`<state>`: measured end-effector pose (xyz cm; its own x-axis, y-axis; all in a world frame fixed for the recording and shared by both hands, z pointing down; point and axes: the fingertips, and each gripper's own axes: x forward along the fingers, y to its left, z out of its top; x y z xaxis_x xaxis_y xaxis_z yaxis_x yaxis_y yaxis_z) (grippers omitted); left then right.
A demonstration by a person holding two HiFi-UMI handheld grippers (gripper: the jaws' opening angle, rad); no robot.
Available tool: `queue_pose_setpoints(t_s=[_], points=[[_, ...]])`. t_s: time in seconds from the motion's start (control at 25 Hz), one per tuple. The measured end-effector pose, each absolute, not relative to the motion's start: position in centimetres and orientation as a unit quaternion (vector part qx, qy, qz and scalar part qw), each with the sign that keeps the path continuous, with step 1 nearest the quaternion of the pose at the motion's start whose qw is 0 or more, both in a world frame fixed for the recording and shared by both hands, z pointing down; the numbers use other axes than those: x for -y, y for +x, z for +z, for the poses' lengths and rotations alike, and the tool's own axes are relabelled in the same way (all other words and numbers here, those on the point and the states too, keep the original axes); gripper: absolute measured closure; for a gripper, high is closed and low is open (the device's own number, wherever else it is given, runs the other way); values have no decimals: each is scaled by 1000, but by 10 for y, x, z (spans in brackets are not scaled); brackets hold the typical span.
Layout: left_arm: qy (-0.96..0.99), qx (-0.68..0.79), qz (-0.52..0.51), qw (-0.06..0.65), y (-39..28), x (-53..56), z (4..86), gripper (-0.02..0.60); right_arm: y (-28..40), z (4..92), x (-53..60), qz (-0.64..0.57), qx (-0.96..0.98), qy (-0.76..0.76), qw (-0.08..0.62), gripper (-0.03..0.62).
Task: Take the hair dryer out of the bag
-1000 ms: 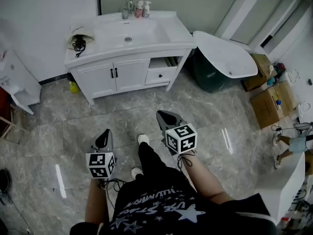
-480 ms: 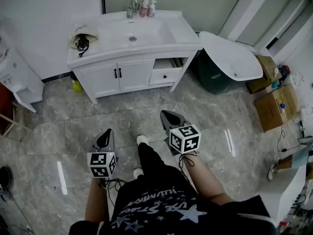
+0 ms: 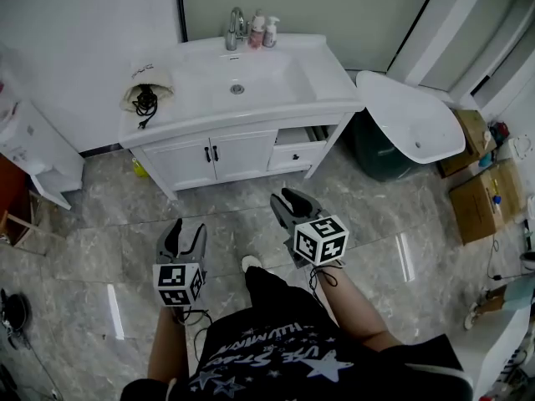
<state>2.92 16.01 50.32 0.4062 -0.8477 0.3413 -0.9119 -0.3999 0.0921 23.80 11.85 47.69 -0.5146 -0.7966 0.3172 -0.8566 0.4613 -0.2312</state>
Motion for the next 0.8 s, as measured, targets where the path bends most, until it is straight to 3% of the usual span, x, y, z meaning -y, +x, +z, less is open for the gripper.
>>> queue_pose_setpoints(t_s=[0.28,0.8], points=[[808,559,114,147,26,-75,496,268,231,479,-20,204,865,450,91,376],[746,635,128,156,-25,-4,499,264,180,496,88,237,891,377,87,377]])
